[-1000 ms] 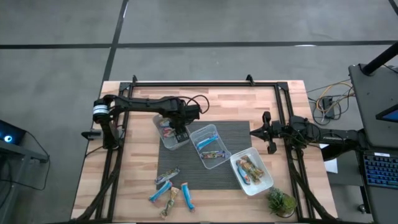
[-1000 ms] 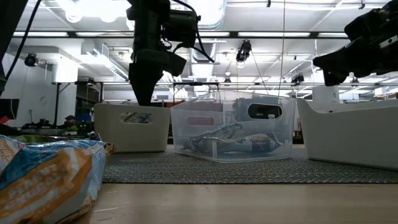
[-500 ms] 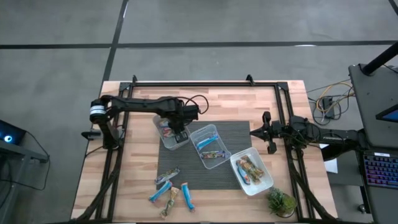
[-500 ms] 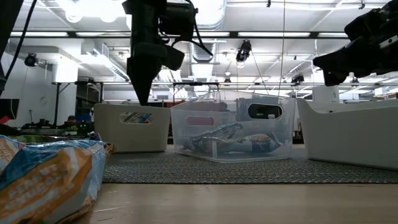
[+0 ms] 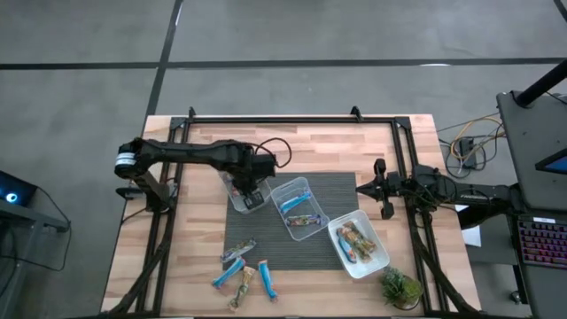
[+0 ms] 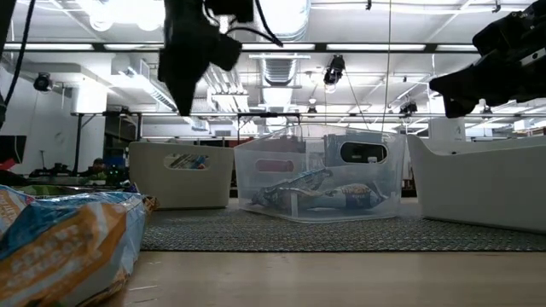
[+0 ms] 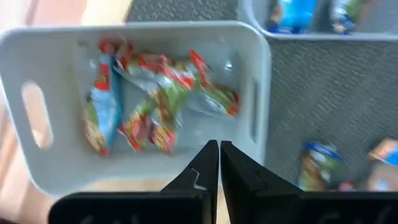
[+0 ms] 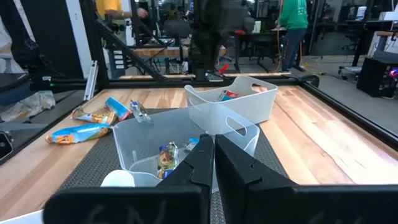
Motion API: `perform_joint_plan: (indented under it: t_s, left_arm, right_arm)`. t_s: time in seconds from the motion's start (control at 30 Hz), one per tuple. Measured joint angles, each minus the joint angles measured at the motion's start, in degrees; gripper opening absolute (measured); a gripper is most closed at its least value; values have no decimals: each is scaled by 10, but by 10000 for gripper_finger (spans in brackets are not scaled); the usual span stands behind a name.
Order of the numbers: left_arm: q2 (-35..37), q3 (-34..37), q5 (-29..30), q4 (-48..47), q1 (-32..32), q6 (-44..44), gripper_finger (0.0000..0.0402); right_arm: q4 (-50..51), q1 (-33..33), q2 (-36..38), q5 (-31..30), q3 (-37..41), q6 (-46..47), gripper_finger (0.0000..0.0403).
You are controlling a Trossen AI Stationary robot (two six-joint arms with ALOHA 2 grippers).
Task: Pick and place Granola Bars by type
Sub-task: Put the blue granola bar into the transparent bin
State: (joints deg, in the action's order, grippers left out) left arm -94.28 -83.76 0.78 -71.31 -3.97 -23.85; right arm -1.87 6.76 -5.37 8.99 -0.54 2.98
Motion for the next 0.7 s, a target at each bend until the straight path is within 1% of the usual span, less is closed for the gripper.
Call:
perform_joint_plan:
  t_s: [0.17, 0.4, 0.53, 0.7]
  left_arm:
    - [26, -24, -18, -22, 33, -64, 0]
    - [30, -60, -36, -32, 84, -153, 0]
    - [24, -64, -63, -28, 119, -202, 0]
    - [13, -61, -78, -21, 167, -279, 0]
  right_arm:
    - [0, 0, 0, 0, 0, 0, 8]
    - [0, 0, 0, 0, 0, 0, 8]
    - [0, 0, 0, 0, 0, 0, 8]
    - [0, 0, 0, 0, 0, 0, 8]
